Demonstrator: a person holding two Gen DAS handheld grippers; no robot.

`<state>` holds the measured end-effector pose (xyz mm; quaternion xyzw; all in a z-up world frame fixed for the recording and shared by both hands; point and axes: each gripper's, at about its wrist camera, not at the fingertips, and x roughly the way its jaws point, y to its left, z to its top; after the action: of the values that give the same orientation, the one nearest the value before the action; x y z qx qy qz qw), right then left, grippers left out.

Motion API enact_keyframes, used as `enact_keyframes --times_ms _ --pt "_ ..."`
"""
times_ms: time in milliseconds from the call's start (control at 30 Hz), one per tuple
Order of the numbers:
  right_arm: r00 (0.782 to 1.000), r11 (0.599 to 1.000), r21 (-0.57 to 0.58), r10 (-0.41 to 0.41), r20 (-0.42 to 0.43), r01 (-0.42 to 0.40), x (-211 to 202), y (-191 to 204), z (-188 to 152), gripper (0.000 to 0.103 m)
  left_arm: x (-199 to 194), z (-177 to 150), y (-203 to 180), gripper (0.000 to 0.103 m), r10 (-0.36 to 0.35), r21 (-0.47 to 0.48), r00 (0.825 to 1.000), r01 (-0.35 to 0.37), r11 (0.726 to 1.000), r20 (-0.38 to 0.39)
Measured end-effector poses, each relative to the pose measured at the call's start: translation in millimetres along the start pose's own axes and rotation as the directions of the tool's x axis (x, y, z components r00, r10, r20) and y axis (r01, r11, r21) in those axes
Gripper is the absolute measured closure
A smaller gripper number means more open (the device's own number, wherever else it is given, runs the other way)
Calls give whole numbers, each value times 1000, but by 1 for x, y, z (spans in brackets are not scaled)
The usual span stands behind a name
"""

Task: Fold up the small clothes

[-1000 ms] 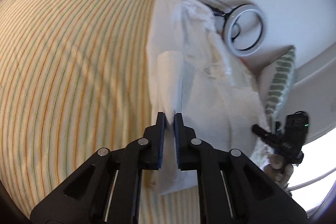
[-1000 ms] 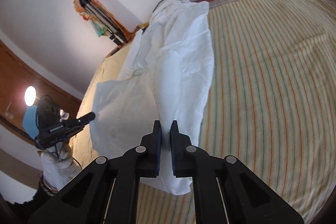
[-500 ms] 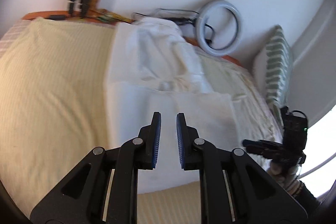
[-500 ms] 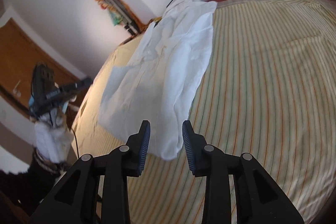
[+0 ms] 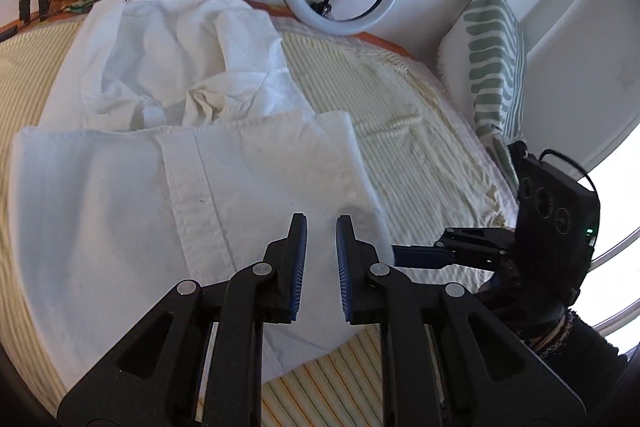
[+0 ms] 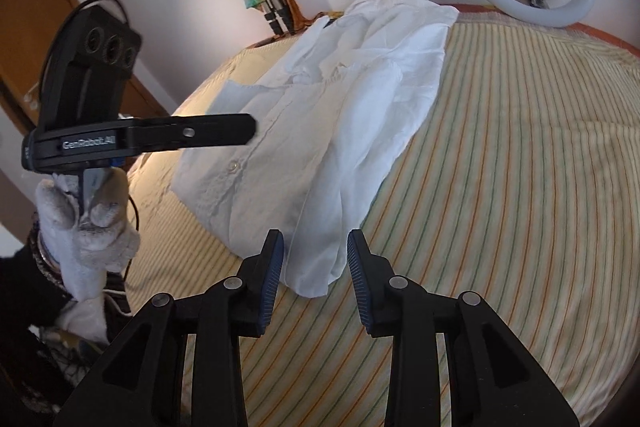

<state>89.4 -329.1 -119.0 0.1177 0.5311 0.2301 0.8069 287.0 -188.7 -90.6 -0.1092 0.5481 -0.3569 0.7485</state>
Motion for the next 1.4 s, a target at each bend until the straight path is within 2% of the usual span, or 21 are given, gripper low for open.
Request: enact_keyframes --times_ms 67,133,167,233,400,533,600,667,700,733,800,900,967,1033,1100,1167,1200,1400 --pt "1000 1000 -18 1 -8 -1 5 0 2 69 10 1 6 91 3 -22 1000 -4 1000 -19" --pt "1000 1000 -25 13 -21 -14 9 -2 3 57 16 2 11 91 -14 -48 1000 12 999 -26" --pt "999 999 -23 28 -28 -28 12 -3 3 56 17 3 11 91 -19 -55 1000 17 998 -25" --pt "998 998 -31 59 -27 -60 11 -3 1 55 19 5 8 91 -10 -42 1000 9 999 -22" --pt "993 990 -91 114 38 -110 -5 5 -2 58 30 7 8 91 6 -37 999 -8 999 -35" --pt "998 997 -49 64 1 -64 7 -3 1 57 31 9 7 91 -5 -42 999 4 999 -33" --pt "995 995 -21 96 -23 -97 11 -9 2 56 28 9 2 91 -16 -29 1000 15 999 -26" --pt "992 991 -52 125 -12 -126 9 -5 3 60 26 10 -2 91 -7 -6 1000 7 1000 -18" --pt "990 987 -75 140 -7 -140 7 -1 3 69 26 10 -4 91 3 7 1000 -3 1000 -15" --pt "988 984 -97 153 -5 -152 6 3 3 73 26 10 -4 91 16 13 1000 -16 1000 -15" --pt "987 980 -124 159 -3 -158 5 7 2 73 29 10 1 91 15 -3 1000 -15 1000 -19" --pt "992 988 -94 125 10 -123 6 1 2 73 32 10 6 91 -12 -35 999 11 999 -29" --pt "994 992 -57 110 -27 -111 14 -6 5 71 34 10 4 91 -16 -19 999 15 1000 -35" --pt "985 988 -36 147 -87 -151 23 -9 5 68 37 8 1 91 -14 -4 999 14 1000 -43" --pt "975 979 -43 193 -110 -199 21 -8 2 68 40 7 1 91 -4 1 999 4 1000 -47" --pt "974 980 -46 188 -128 -195 19 -9 -2 73 45 6 5 91 15 6 999 -15 1000 -52" --pt "976 983 -50 168 -139 -176 18 -9 -6 83 47 5 8 91 20 3 998 -20 1000 -56" --pt "977 987 -42 148 -155 -156 8 -15 -15 93 48 3 13 91 14 -16 999 -15 1000 -52"
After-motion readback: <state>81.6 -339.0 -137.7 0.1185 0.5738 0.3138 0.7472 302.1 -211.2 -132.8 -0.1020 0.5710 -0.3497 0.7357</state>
